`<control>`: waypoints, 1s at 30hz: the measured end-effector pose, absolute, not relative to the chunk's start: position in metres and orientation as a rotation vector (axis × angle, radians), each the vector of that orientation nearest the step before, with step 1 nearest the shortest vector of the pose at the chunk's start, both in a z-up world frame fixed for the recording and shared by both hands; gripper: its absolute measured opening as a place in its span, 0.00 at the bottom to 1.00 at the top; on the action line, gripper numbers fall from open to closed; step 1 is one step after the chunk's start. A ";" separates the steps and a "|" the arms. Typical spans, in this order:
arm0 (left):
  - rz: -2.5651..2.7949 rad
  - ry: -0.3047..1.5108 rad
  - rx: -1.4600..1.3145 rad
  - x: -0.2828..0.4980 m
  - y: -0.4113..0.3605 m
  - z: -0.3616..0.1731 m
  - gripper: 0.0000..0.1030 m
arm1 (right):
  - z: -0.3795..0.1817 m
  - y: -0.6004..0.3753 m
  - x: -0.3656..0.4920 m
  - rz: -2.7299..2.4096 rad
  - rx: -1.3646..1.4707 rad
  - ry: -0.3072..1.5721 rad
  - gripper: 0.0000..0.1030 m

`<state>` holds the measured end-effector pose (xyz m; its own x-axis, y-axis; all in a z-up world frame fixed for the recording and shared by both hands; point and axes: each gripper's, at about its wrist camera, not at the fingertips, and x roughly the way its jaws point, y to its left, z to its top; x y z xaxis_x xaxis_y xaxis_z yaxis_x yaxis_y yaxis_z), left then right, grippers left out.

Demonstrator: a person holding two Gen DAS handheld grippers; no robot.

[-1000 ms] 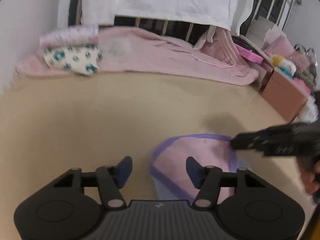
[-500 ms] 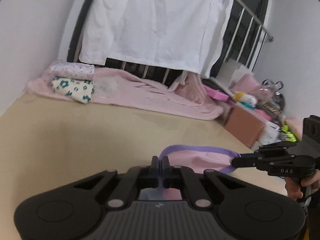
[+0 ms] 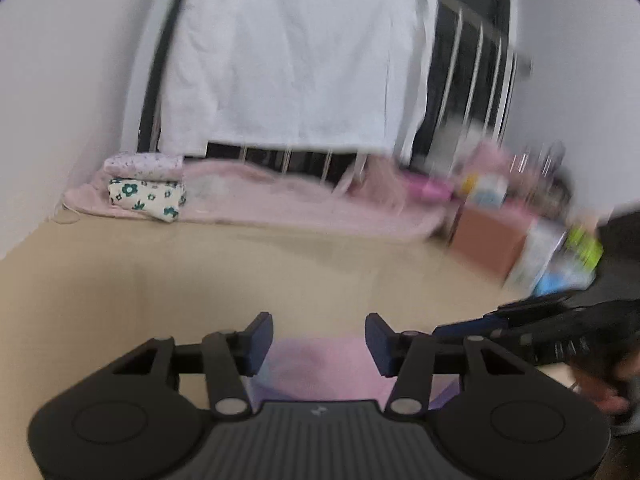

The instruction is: Fold clothes

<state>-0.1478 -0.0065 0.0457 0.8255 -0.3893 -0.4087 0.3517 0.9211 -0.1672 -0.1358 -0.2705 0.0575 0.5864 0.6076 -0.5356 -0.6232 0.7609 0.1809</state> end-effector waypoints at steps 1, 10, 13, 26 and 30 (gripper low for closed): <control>-0.373 0.478 -0.043 -0.143 -0.017 0.039 0.36 | 0.050 -0.257 -0.136 0.717 -0.059 0.636 0.28; -0.273 0.559 -0.200 -0.155 0.002 0.016 0.50 | 0.038 -0.256 -0.172 0.609 -0.003 0.591 0.42; -0.274 0.580 -0.268 -0.162 0.008 0.019 0.57 | 0.037 -0.265 -0.171 0.550 0.074 0.575 0.43; -0.315 0.644 -0.453 -0.159 0.020 0.019 0.62 | 0.016 -0.252 -0.156 0.443 0.094 0.604 0.43; -0.337 0.656 -0.479 -0.150 0.021 0.016 0.56 | 0.015 -0.255 -0.156 0.439 0.106 0.609 0.43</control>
